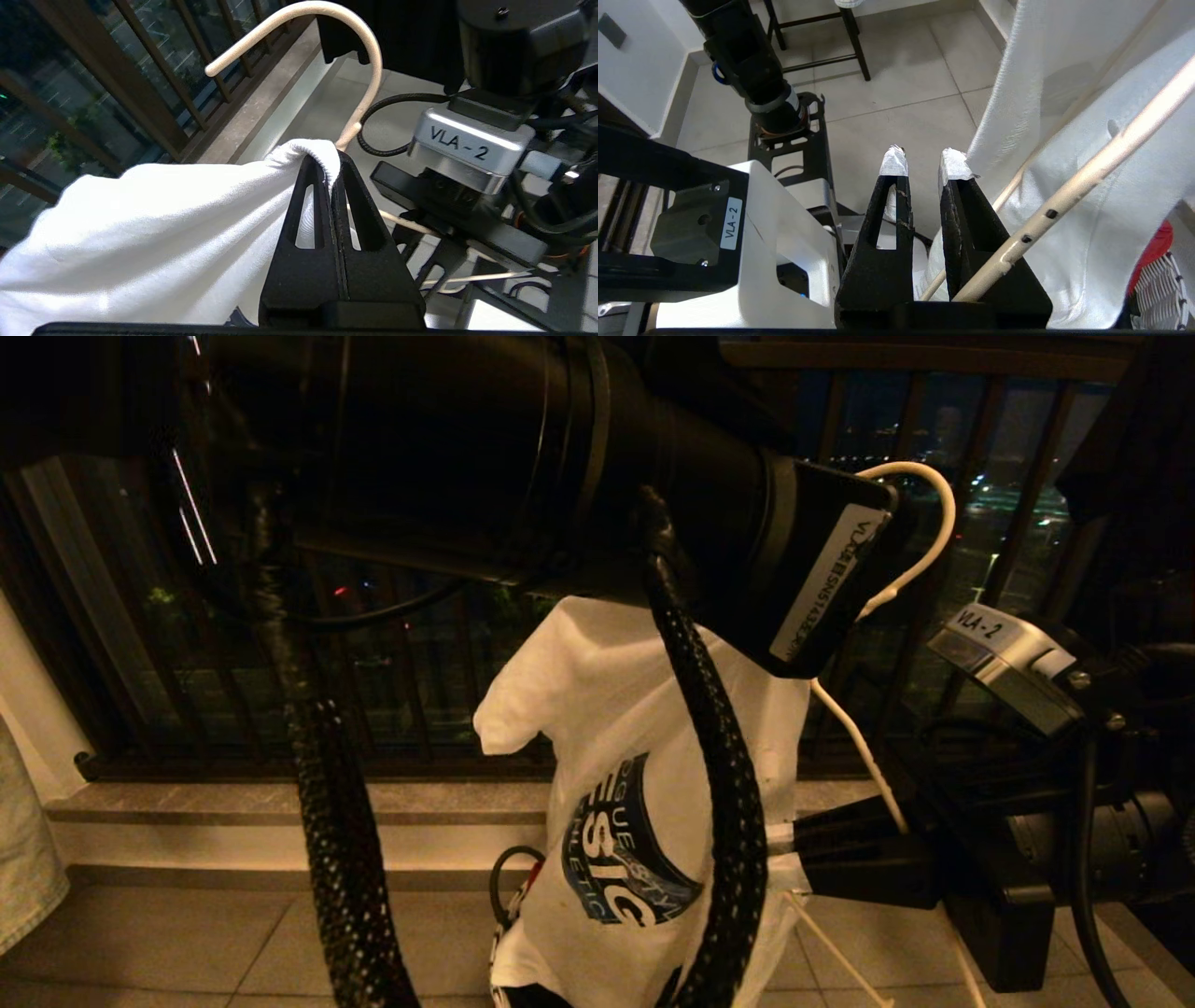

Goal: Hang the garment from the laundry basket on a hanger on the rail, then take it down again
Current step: Hang the clothes on the clothes rack

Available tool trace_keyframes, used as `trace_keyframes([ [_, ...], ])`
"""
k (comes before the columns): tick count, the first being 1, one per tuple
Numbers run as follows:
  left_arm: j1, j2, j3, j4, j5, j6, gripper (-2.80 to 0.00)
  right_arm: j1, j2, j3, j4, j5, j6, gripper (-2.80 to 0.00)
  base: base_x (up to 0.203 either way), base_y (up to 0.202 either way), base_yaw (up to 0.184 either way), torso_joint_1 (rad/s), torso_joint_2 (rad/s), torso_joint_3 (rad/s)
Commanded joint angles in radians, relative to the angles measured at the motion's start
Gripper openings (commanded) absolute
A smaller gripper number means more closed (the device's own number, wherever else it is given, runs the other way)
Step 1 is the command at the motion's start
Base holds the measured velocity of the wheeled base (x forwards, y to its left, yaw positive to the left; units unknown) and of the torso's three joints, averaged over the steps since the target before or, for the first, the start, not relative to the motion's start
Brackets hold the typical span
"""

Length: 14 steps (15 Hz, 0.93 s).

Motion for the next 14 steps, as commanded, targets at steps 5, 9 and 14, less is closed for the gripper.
trace_keyframes([
  [5,-0.003,-0.013,0.009,0.003,-0.030,-0.104,-2.80,-0.016,0.002,-0.001,-0.015,0.006,0.002,-2.80,0.000,0.000,0.000,0.000,0.00,0.000],
  [9,-0.003,-0.005,0.011,0.002,-0.031,-0.109,-2.80,-0.018,0.001,-0.003,-0.015,0.005,0.002,-2.80,0.000,0.000,0.000,0.000,0.00,0.000],
  [14,-0.002,-0.006,0.011,0.003,-0.029,-0.109,0.00,-0.024,0.001,-0.004,-0.015,0.005,0.002,-2.80,0.000,0.000,0.000,0.000,0.00,0.000],
])
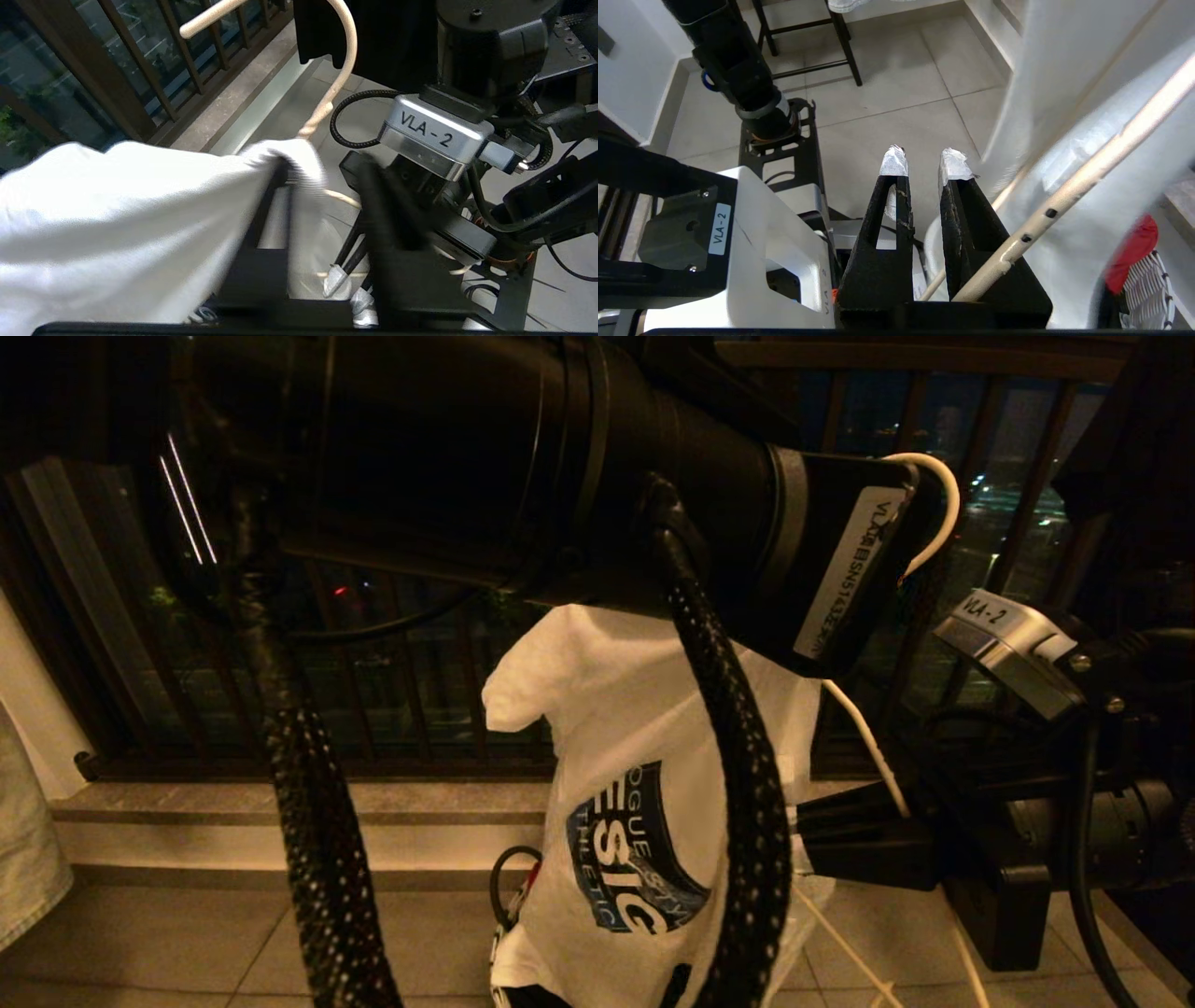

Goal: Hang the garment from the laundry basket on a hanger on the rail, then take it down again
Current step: Hang the clothes on the clothes rack

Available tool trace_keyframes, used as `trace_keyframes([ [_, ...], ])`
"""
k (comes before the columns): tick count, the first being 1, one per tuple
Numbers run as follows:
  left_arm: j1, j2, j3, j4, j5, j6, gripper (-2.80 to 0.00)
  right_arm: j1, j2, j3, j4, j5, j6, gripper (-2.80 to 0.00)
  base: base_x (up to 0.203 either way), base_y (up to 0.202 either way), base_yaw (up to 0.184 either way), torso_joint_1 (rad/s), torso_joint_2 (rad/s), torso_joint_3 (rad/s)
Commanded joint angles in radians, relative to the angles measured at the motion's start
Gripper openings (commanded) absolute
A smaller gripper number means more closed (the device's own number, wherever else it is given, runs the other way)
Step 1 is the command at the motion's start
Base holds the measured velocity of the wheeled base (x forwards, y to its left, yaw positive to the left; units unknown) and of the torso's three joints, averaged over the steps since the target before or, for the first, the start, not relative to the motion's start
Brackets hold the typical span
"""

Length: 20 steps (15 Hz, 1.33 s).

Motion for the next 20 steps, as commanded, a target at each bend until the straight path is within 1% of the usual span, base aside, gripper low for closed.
trace_keyframes([
  [1,0.001,-0.002,0.000,0.006,0.002,-0.001,0.00,-0.001,0.000,0.000,-0.002,0.005,-0.002,-2.80,0.000,0.000,0.000,0.000,0.00,0.000],
  [3,0.001,-0.009,0.003,0.030,0.005,0.000,0.00,-0.002,0.000,0.000,-0.002,0.005,-0.002,-2.80,0.000,0.000,0.000,0.000,0.00,0.000],
  [8,-0.012,-0.067,0.011,0.186,0.030,0.003,0.00,-0.005,0.002,-0.003,-0.002,0.005,-0.002,-2.80,0.000,0.000,0.000,0.000,0.00,0.000],
  [9,-0.014,-0.071,0.014,0.188,0.035,0.004,0.00,-0.006,0.000,-0.003,-0.002,0.005,-0.002,-2.80,0.000,0.000,0.000,0.000,0.00,0.000],
  [11,-0.012,-0.112,0.024,0.196,0.068,0.006,0.00,-0.014,-0.002,-0.003,-0.002,0.005,-0.002,-2.80,0.000,0.000,0.000,0.000,0.00,0.000],
  [14,0.052,-0.156,0.039,0.258,0.112,0.007,0.00,-0.015,-0.006,-0.002,-0.002,0.005,-0.002,-2.80,0.000,0.000,0.000,0.000,0.00,0.000],
  [15,0.078,-0.170,0.046,0.260,0.121,0.012,-2.80,-0.016,-0.010,-0.001,-0.002,0.005,-0.002,-2.80,0.000,0.000,0.000,0.000,0.00,0.000],
  [18,0.193,-0.194,0.051,0.263,0.125,0.067,-2.80,-0.014,-0.045,0.003,-0.002,0.007,-0.003,-2.80,0.000,0.000,0.000,0.000,0.00,0.000],
  [19,0.233,-0.196,0.048,0.264,0.128,0.096,-2.80,-0.014,-0.065,0.003,-0.001,0.013,-0.003,-2.80,0.000,0.000,0.000,0.000,0.00,0.000],
  [20,0.280,-0.195,0.040,0.265,0.131,0.134,-2.80,-0.014,-0.078,0.002,0.001,0.040,-0.004,-2.80,0.000,0.000,0.000,0.000,0.00,0.000],
])
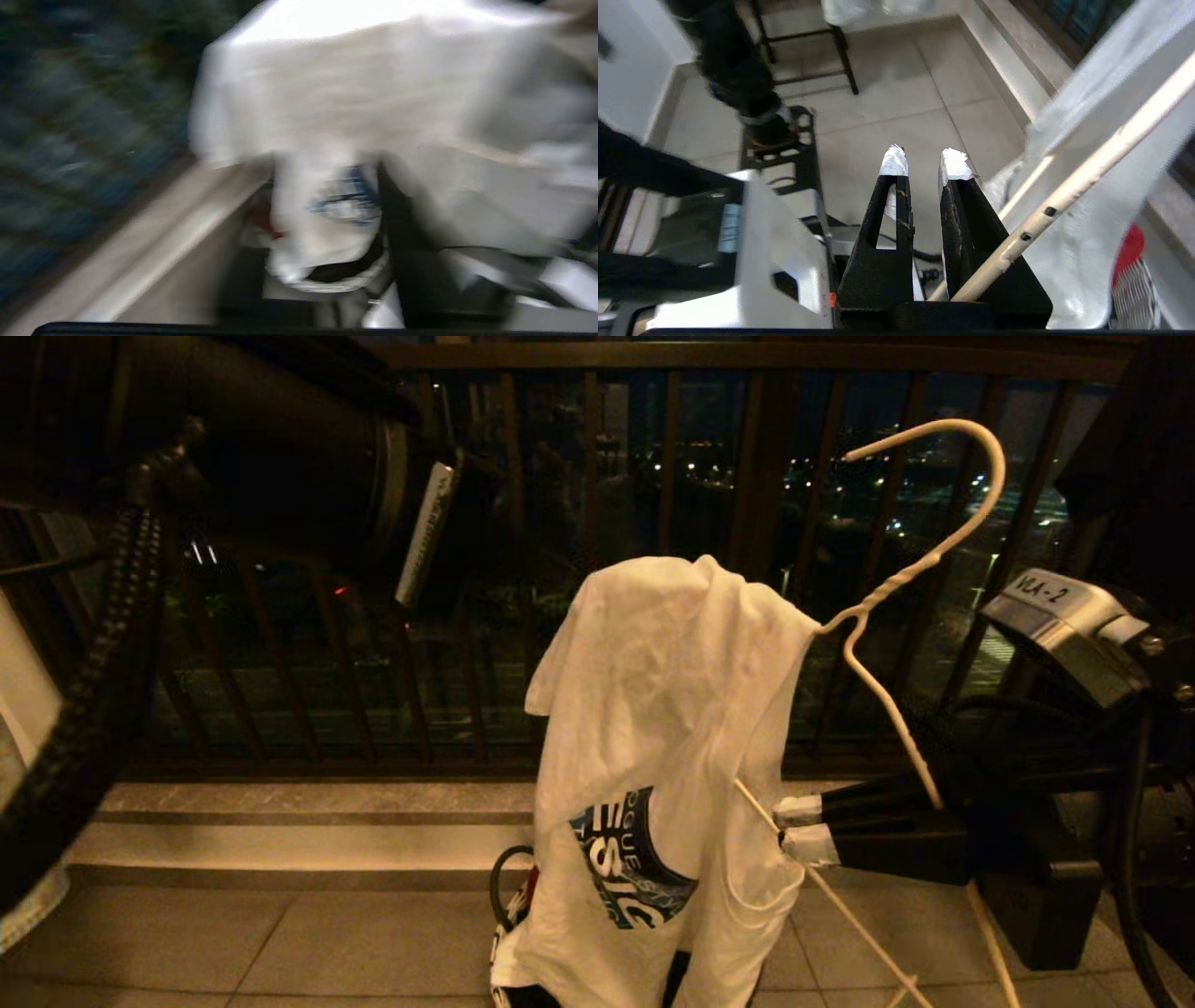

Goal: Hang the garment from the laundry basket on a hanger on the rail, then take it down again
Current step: Hang the clothes on the clothes rack

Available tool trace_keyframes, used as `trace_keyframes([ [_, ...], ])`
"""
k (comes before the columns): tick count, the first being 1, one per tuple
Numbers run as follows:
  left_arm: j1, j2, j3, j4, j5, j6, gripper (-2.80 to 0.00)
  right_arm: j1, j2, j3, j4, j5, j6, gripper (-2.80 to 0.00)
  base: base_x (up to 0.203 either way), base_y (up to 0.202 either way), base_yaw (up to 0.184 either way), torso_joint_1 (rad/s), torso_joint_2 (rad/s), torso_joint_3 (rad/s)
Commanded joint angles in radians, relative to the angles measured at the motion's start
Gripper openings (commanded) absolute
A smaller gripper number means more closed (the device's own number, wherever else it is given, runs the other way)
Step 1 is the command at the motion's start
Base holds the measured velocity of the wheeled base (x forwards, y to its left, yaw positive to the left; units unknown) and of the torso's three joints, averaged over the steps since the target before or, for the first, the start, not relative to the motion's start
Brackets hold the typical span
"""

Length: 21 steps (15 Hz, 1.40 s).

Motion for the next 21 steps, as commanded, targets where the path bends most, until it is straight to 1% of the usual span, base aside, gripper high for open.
trace_keyframes([
  [1,0.084,-0.003,-0.020,0.014,0.002,0.044,-2.80,0.010,-0.022,-0.003,-0.001,0.048,-0.008,-2.80,0.000,0.000,0.000,0.000,0.00,0.000],
  [2,0.135,0.004,-0.041,0.034,0.002,0.096,-2.80,0.014,-0.009,-0.012,-0.002,0.061,-0.013,-2.80,0.000,0.000,0.000,0.000,0.00,0.000],
  [3,0.169,0.004,-0.052,0.054,0.000,0.164,-2.80,0.014,-0.005,-0.013,-0.001,0.077,-0.021,-2.80,0.000,0.000,0.000,0.000,0.00,0.000],
  [4,0.176,-0.008,-0.056,0.064,-0.003,0.185,-2.80,0.014,0.008,-0.011,-0.001,0.096,-0.031,-2.80,0.000,0.000,0.000,0.000,0.00,0.000],
  [5,0.176,-0.018,-0.055,0.066,-0.025,0.203,-2.80,0.014,0.031,-0.010,0.000,0.118,-0.048,-2.80,0.000,0.000,0.000,0.000,0.00,0.000],
  [6,0.176,-0.027,-0.055,0.074,-0.064,0.222,-2.80,0.016,0.054,-0.011,0.006,0.134,-0.096,-2.80,0.000,0.000,0.000,0.000,0.00,0.000],
  [9,0.176,-0.036,-0.054,0.163,-0.179,0.251,-2.80,0.056,0.097,-0.016,0.030,0.160,-0.170,-2.80,0.000,0.000,0.000,0.000,0.00,0.000],
  [10,0.176,-0.033,-0.053,0.178,-0.210,0.260,-2.80,0.070,0.113,-0.012,0.051,0.162,-0.211,-2.80,0.000,0.000,0.000,0.000,0.00,0.000],
  [11,0.176,-0.032,-0.043,0.180,-0.225,0.262,-2.80,0.089,0.118,-0.009,0.079,0.162,-0.234,-2.80,0.000,0.000,0.000,0.000,0.00,0.000],
  [13,0.174,-0.023,-0.026,0.180,-0.239,0.269,-2.80,0.117,0.118,-0.005,0.087,0.161,-0.239,-2.80,0.000,0.000,0.000,0.000,0.00,0.000],
  [15,0.174,-0.001,-0.035,0.174,-0.241,0.303,-2.80,0.114,0.115,-0.010,0.087,0.157,-0.242,-2.80,0.000,0.000,0.000,0.000,0.00,0.000],
  [16,0.173,0.016,-0.046,0.171,-0.242,0.328,0.00,0.100,0.109,-0.012,0.087,0.158,-0.242,-2.80,0.000,0.000,0.000,0.000,0.00,0.000],
  [17,0.172,0.033,-0.048,0.167,-0.247,0.355,0.00,0.088,0.104,-0.013,0.088,0.158,-0.243,-2.80,0.000,0.000,0.000,0.000,0.00,0.000],
  [18,0.174,0.046,-0.050,0.164,-0.279,0.383,0.00,0.088,0.104,-0.008,0.088,0.158,-0.245,-2.80,0.000,0.000,0.000,0.000,0.00,0.000],
  [20,0.199,0.065,-0.050,0.162,-0.387,0.476,0.00,0.088,0.110,-0.010,0.088,0.158,-0.245,-2.80,0.000,0.000,0.000,0.000,0.00,0.000],
  [21,0.205,0.081,-0.051,0.158,-0.419,0.492,0.00,0.088,0.115,-0.010,0.088,0.157,-0.245,-2.80,0.000,0.000,0.000,0.000,0.00,0.000],
])
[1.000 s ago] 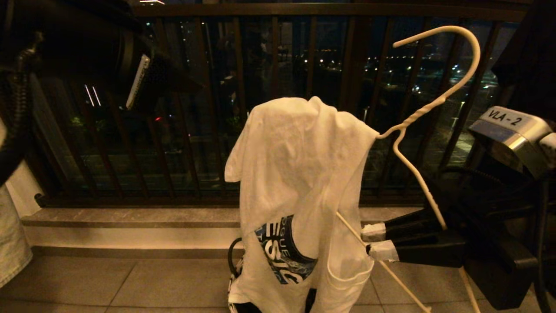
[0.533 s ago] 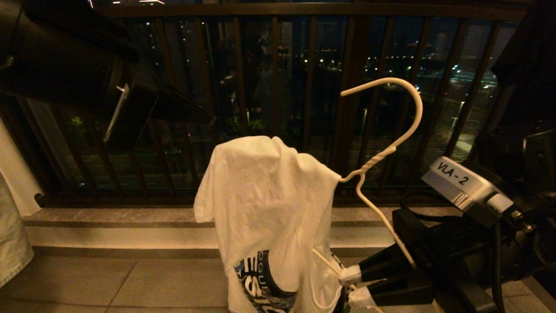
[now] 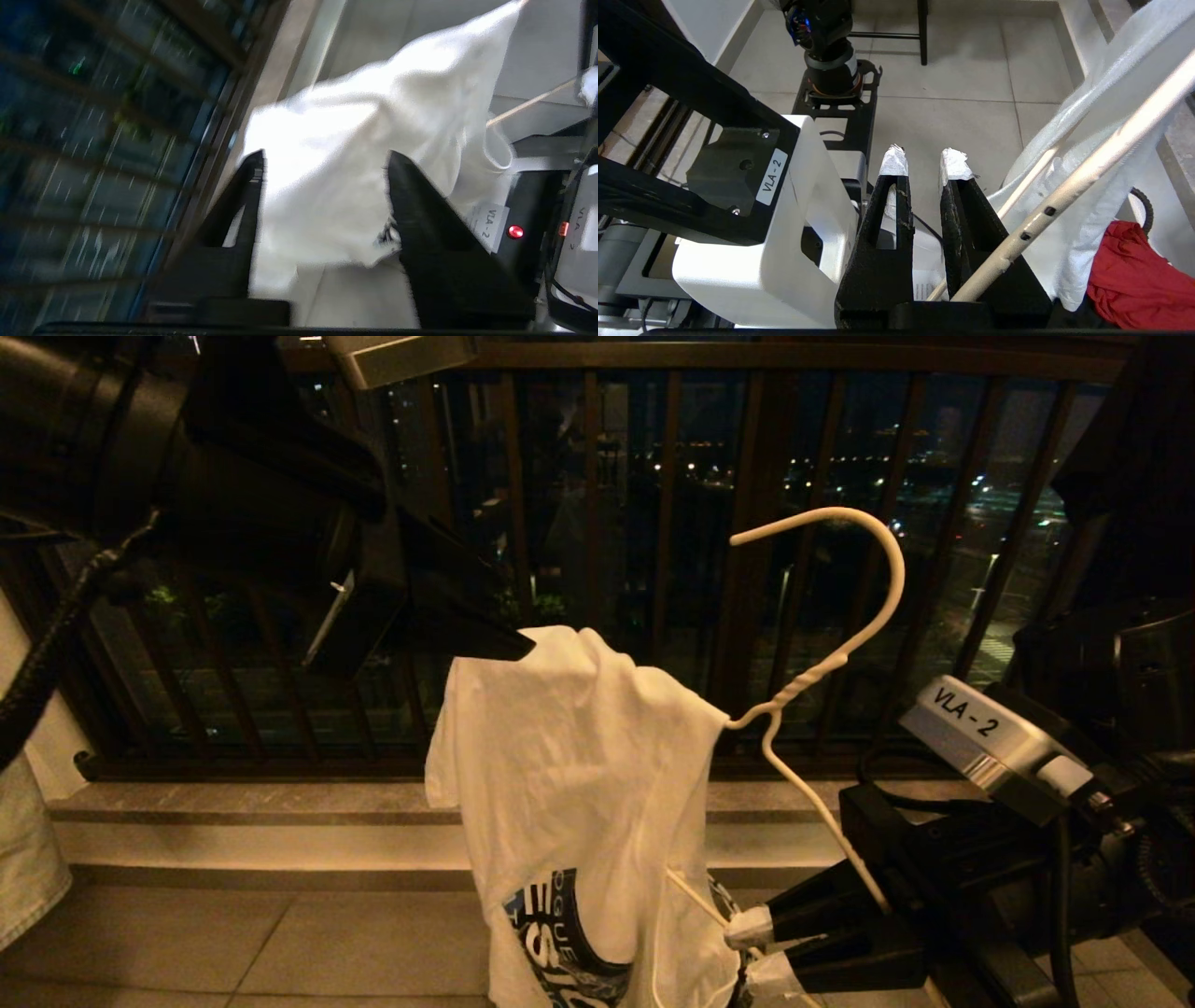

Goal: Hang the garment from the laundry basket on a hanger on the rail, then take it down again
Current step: Hang the clothes on the clothes rack

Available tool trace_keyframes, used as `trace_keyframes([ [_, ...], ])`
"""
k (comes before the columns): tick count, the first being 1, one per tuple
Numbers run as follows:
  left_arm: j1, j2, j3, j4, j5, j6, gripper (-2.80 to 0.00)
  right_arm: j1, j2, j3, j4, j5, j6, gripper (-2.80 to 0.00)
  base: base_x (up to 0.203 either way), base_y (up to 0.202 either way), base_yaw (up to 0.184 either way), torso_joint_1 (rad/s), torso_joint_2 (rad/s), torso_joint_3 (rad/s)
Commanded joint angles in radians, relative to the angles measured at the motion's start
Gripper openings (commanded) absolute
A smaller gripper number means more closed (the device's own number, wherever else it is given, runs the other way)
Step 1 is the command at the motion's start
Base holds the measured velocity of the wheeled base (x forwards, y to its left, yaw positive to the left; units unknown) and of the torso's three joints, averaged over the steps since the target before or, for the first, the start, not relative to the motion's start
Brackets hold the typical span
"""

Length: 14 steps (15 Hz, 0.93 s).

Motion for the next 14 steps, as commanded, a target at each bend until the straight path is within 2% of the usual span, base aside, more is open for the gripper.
trace_keyframes([
  [1,0.006,0.038,-0.003,-0.019,-0.021,0.010,0.00,-0.006,0.006,-0.004,0.000,0.004,-0.001,-2.80,0.000,0.000,0.000,0.000,0.00,0.000],
  [5,0.016,0.050,0.016,-0.015,-0.171,0.008,0.00,-0.027,-0.023,-0.003,0.003,0.004,-0.001,-2.80,0.000,0.000,0.000,0.000,0.00,0.000],
  [7,0.023,0.060,0.016,0.018,-0.216,0.009,0.00,-0.026,-0.023,-0.002,0.004,0.004,-0.001,-2.80,0.000,0.000,0.000,0.000,0.00,0.000],
  [9,0.036,0.088,0.007,-0.018,-0.238,0.014,0.00,-0.024,-0.019,0.000,0.007,0.004,-0.002,-2.80,0.000,0.000,0.000,0.000,0.00,0.000],
  [10,0.042,0.100,0.010,-0.080,-0.241,0.024,0.00,-0.023,-0.017,0.001,0.007,0.004,-0.001,-2.80,0.000,0.000,0.000,0.000,0.00,0.000],
  [14,0.044,0.140,0.014,-0.096,-0.242,0.047,0.00,-0.023,-0.012,-0.002,0.006,0.004,-0.003,-2.80,0.000,0.000,0.000,0.000,0.00,0.000],
])
